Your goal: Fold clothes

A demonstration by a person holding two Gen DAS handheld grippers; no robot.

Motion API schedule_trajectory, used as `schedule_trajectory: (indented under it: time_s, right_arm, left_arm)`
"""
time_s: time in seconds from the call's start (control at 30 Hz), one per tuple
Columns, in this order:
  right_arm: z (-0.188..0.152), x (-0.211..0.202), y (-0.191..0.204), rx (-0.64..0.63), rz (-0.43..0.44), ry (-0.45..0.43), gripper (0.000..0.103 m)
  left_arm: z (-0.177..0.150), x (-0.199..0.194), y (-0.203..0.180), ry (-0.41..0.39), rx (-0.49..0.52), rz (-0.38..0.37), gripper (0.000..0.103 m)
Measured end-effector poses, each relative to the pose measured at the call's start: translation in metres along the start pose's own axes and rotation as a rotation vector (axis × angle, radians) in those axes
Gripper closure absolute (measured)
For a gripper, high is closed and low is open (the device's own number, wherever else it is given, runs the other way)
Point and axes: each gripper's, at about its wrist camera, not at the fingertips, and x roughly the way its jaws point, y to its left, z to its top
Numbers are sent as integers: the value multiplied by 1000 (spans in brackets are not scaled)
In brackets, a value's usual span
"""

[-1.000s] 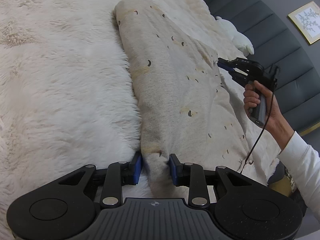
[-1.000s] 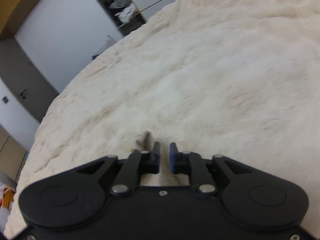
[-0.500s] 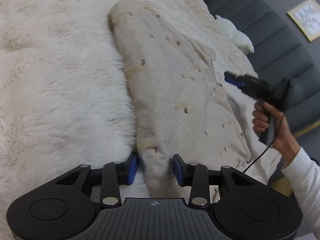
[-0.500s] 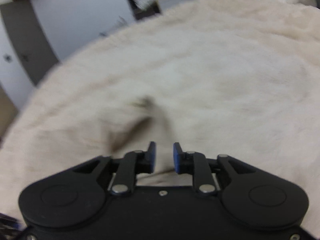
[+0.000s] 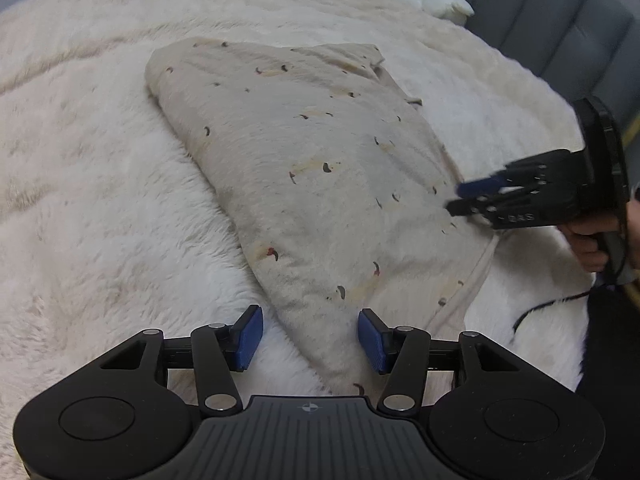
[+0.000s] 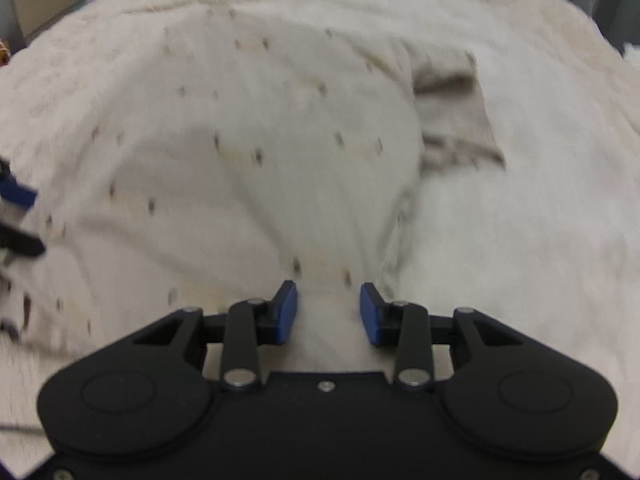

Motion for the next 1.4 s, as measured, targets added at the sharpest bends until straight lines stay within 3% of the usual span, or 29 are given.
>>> schedule_trajectory:
  time_s: [0.1, 0.2, 0.33, 0.5, 0.6, 0.63, 0.7, 0.77, 0.87, 0.9, 1.03, 1.07, 1.1, 1.2, 1.4]
  right_arm:
    - [-9, -17, -2, 9, -35, 32, 68]
    - [-11, -35, 9, 8, -58, -39, 67]
    - [-1, -53, 33, 48, 30, -171, 65]
    - [2, -30, 89, 17, 111, -207, 65]
    - [-7, -14, 106, -16, 132, -160, 64]
    - [-17, -12, 111, -36, 119, -144, 64]
    - [-32, -13, 118, -81, 99, -128, 64]
    - [-43, -23, 123, -131, 84, -126, 64]
    - [-42, -39, 123, -101, 106, -136, 63]
    - [-42, -42, 123, -87, 112, -147, 58]
    - [-29, -54, 120, 49, 150, -212, 41]
    - [-25, -51, 117, 89, 148, -216, 37]
    - [-23, -46, 115, 106, 137, -210, 37]
    - [-21, -34, 111, 139, 101, -196, 37]
    - [-32, -10, 99, 224, 135, -210, 38]
  left_arm:
    - [1, -5, 0, -29, -6, 13, 55]
    - [5, -13, 6, -88, -44, 29, 53]
    - [3, -4, 0, -58, -19, 42, 52]
    - [-3, 9, -16, -4, 126, 52, 48]
    - [2, -1, -3, -23, 121, 52, 46]
    - [5, -5, 4, -38, 101, 62, 45]
    - [18, -14, 36, -93, -43, 80, 44]
    - [25, -15, 57, -123, -164, 35, 44]
    - [43, -5, 104, -182, -423, -125, 41]
    - [50, 0, 111, -188, -451, -136, 38]
    - [72, 25, 120, -155, -461, -136, 32]
    - [77, 32, 120, -141, -457, -136, 23]
    - [80, 37, 117, -138, -445, -133, 12]
    - [90, 52, 103, -138, -387, -107, 7]
    - [93, 66, 85, -150, -307, -105, 4]
